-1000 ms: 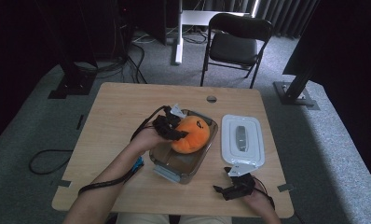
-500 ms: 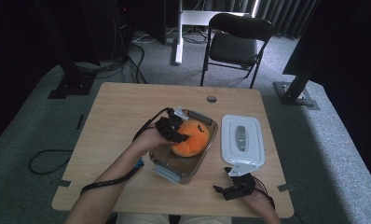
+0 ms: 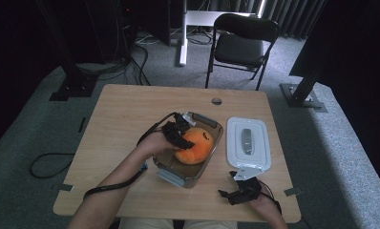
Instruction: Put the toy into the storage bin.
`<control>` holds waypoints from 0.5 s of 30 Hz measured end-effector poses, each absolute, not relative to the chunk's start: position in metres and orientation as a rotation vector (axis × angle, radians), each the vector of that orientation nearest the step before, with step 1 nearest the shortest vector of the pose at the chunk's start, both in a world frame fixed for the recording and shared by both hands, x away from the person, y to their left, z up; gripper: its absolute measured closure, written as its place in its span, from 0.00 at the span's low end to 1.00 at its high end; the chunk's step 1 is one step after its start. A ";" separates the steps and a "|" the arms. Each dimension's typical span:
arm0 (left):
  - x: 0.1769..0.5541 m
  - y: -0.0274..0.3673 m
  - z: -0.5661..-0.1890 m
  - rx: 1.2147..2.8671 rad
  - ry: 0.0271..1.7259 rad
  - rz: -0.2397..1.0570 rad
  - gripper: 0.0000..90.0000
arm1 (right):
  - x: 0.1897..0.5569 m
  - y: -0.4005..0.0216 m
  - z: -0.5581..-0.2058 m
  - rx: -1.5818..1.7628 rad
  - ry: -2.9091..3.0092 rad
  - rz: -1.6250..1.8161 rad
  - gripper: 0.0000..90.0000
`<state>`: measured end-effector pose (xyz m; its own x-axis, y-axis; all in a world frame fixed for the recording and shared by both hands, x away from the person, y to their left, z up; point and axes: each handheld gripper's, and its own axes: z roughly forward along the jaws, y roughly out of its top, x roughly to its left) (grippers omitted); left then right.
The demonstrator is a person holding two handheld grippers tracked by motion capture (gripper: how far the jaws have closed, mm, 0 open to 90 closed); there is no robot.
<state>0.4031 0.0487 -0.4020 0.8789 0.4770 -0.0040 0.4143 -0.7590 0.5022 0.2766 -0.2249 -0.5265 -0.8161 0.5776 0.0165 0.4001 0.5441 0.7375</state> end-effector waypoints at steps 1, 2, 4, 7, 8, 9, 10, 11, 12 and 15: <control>0.403 0.047 -0.403 2.575 0.633 0.188 0.56 | 0.277 -0.225 -0.527 0.822 2.553 1.131 0.15; 0.402 0.045 -0.404 2.586 0.629 0.201 0.53 | 0.277 -0.225 -0.527 0.822 2.553 1.131 0.15; 0.400 0.042 -0.406 2.620 0.614 0.226 0.48 | 0.277 -0.225 -0.526 0.823 2.553 1.133 0.15; 0.399 0.041 -0.405 2.636 0.595 0.224 0.45 | 0.277 -0.225 -0.527 0.821 2.554 1.129 0.15; 0.398 0.039 -0.405 2.645 0.583 0.226 0.44 | 0.277 -0.225 -0.527 0.821 2.554 1.128 0.15; 0.398 0.039 -0.405 2.648 0.580 0.224 0.41 | 0.277 -0.225 -0.527 0.822 2.554 1.129 0.15; 0.397 0.038 -0.405 2.653 0.579 0.228 0.40 | 0.277 -0.225 -0.527 0.823 2.554 1.131 0.15; 0.397 0.038 -0.405 2.654 0.578 0.225 0.39 | 0.277 -0.225 -0.527 0.824 2.553 1.132 0.15; 0.398 0.038 -0.405 2.652 0.579 0.223 0.35 | 0.277 -0.225 -0.527 0.823 2.553 1.131 0.15; 0.397 0.040 -0.404 2.642 0.577 0.212 0.32 | 0.277 -0.225 -0.527 0.822 2.554 1.129 0.15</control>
